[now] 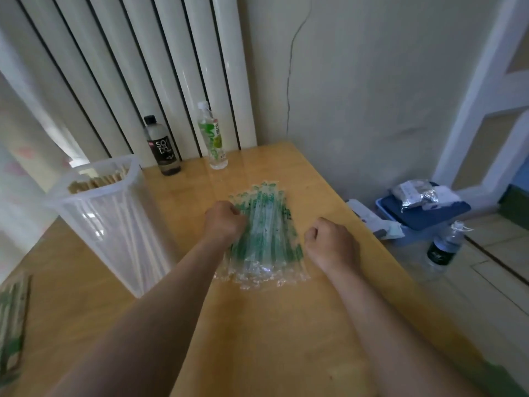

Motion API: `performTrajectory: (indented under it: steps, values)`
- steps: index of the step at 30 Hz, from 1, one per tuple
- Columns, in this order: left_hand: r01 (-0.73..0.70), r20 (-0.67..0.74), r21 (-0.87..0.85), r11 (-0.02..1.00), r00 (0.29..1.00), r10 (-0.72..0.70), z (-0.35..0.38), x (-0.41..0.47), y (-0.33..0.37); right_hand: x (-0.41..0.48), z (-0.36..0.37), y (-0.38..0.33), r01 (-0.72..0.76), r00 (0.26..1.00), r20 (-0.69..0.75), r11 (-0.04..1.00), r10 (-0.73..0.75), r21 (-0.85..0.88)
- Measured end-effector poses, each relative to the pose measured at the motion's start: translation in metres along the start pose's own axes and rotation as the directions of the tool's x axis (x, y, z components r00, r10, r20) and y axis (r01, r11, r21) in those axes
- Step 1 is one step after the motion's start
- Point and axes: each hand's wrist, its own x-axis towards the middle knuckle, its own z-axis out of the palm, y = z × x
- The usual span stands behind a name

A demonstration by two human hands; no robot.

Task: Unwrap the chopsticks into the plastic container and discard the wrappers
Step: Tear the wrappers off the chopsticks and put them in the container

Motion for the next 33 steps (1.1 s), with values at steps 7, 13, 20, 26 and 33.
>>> performTrajectory:
  steps: [7,13,20,26,33]
  values:
    - [-0.042,0.000,0.004,0.999,0.999,0.042,-0.008,-0.010,0.004,0.001,0.000,0.003,-0.001,1.000,0.005,1.000,0.001,0.025]
    - [-0.156,0.003,0.039,0.987,0.988,0.156,-0.037,-0.040,0.001,-0.005,-0.007,0.004,-0.055,0.998,0.050,0.987,0.048,0.149]
    - [-0.303,0.049,0.072,0.950,0.953,0.300,-0.080,-0.079,-0.019,-0.033,-0.036,-0.049,0.132,0.990,-0.005,0.940,-0.138,0.316]
    - [-0.333,0.029,0.072,0.940,0.943,0.332,-0.121,-0.108,-0.060,-0.089,-0.042,-0.130,0.383,0.900,0.059,0.847,-0.433,0.369]
    - [-0.186,-0.091,0.196,0.963,0.974,0.206,-0.172,-0.137,-0.176,-0.157,0.012,-0.211,0.489,0.770,0.216,0.773,-0.600,0.405]
